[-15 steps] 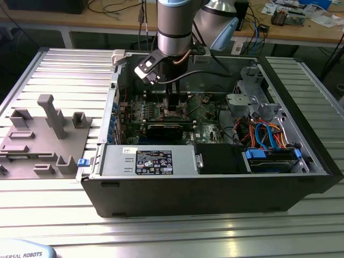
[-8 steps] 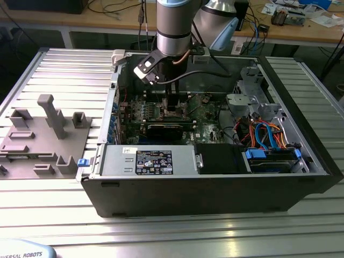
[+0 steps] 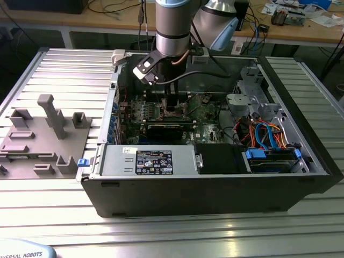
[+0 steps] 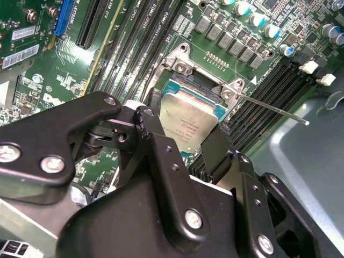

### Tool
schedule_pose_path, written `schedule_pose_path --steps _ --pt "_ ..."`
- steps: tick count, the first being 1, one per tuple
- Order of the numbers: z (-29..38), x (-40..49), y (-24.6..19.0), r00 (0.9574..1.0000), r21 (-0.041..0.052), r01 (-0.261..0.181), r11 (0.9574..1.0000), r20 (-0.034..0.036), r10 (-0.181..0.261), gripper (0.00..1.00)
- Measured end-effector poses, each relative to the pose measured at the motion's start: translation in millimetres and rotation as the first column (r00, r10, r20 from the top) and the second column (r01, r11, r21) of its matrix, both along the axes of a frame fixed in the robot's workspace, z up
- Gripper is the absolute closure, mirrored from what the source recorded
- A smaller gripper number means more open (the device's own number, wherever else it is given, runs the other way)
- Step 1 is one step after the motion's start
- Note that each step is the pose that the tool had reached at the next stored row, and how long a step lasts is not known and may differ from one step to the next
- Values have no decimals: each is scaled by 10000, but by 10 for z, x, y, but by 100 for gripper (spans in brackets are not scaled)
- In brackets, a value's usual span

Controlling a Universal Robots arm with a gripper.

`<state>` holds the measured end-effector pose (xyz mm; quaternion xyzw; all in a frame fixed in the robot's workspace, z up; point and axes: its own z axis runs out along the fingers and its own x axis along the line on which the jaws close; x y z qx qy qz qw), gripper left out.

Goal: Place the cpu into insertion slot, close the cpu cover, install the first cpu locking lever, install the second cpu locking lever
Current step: 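Place the cpu into insertion slot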

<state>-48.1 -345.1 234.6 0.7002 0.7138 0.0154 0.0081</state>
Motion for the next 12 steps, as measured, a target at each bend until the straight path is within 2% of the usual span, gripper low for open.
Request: schedule_pose_path --steps 12 --pt "-22 -24 0 10000 0 -1 10000 0 1 46"
